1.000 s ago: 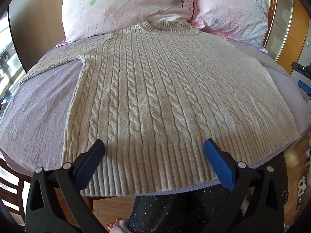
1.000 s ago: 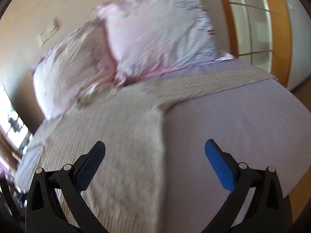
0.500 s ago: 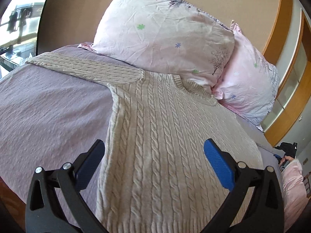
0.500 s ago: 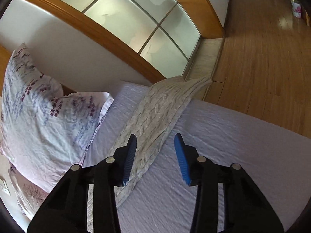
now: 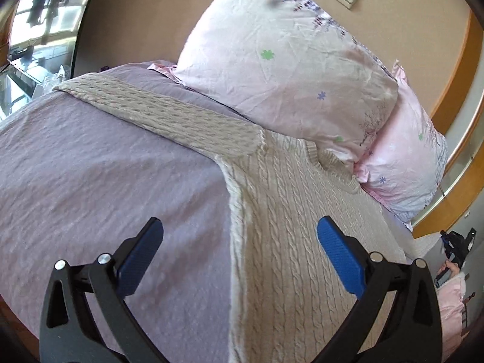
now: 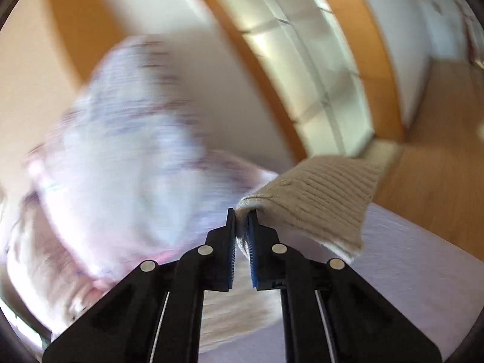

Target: Fold small clothes

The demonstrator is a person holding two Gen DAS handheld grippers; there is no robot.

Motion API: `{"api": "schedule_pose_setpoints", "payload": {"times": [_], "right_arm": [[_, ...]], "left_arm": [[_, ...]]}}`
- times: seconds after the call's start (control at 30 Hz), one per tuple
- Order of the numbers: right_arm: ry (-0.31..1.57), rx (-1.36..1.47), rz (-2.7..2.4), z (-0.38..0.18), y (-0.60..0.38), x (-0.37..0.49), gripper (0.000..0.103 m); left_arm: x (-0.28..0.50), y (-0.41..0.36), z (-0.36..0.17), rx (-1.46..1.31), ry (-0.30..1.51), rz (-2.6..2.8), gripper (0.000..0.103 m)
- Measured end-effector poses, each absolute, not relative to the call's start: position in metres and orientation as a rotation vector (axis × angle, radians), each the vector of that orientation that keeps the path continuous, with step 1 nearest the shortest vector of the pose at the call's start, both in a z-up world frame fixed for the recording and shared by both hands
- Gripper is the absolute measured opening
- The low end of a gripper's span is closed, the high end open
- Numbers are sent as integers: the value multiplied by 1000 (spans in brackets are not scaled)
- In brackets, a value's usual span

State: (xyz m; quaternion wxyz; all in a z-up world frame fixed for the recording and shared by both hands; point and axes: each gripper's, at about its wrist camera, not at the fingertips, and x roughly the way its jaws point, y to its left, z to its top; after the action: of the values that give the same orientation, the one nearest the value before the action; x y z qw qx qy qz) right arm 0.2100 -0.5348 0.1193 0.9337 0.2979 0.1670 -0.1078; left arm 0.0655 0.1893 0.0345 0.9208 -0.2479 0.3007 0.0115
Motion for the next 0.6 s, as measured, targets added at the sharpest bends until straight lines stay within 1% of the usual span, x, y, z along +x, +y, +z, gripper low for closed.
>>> {"api": "schedule_pose_setpoints", "payload": {"times": [0.1, 0.2, 0.27, 0.3, 0.33, 0.37, 0.4, 0.43, 0.47, 0.5, 0.53, 0.57, 0.6], "right_arm": [[295, 497, 71, 166, -435, 216, 8], [345, 404, 368, 178, -320, 232, 8], [484, 311, 507, 162, -243, 248, 10], [594, 246, 576, 144, -202, 258, 12], [691, 199, 610, 127, -174, 264, 12], [749, 182, 623, 115, -159, 264, 12], [778, 189, 642, 105, -151, 259, 18], [773, 206, 652, 103, -152, 256, 31], [756, 216, 647, 103, -156, 250, 43], [725, 228, 627, 105, -166, 244, 66], [696, 239, 604, 111, -177, 239, 75], [667, 250, 587, 114, -189, 233, 75], [656, 253, 581, 121, -194, 234, 75]], "left_arm": [[71, 225, 44, -558, 575, 74, 101], [86, 263, 44, -666, 590, 105, 101], [100, 284, 37, -715, 624, 133, 101], [108, 294, 34, -731, 643, 152, 101], [115, 303, 29, -744, 660, 166, 101], [122, 309, 26, -754, 672, 184, 101], [127, 316, 21, -770, 685, 205, 101], [133, 326, 17, -795, 698, 219, 101], [136, 335, 14, -819, 700, 228, 100], [139, 344, 11, -851, 691, 238, 98], [143, 350, 11, -876, 676, 239, 98], [149, 359, 10, -896, 675, 251, 96], [154, 366, 10, -916, 671, 263, 93]]}}
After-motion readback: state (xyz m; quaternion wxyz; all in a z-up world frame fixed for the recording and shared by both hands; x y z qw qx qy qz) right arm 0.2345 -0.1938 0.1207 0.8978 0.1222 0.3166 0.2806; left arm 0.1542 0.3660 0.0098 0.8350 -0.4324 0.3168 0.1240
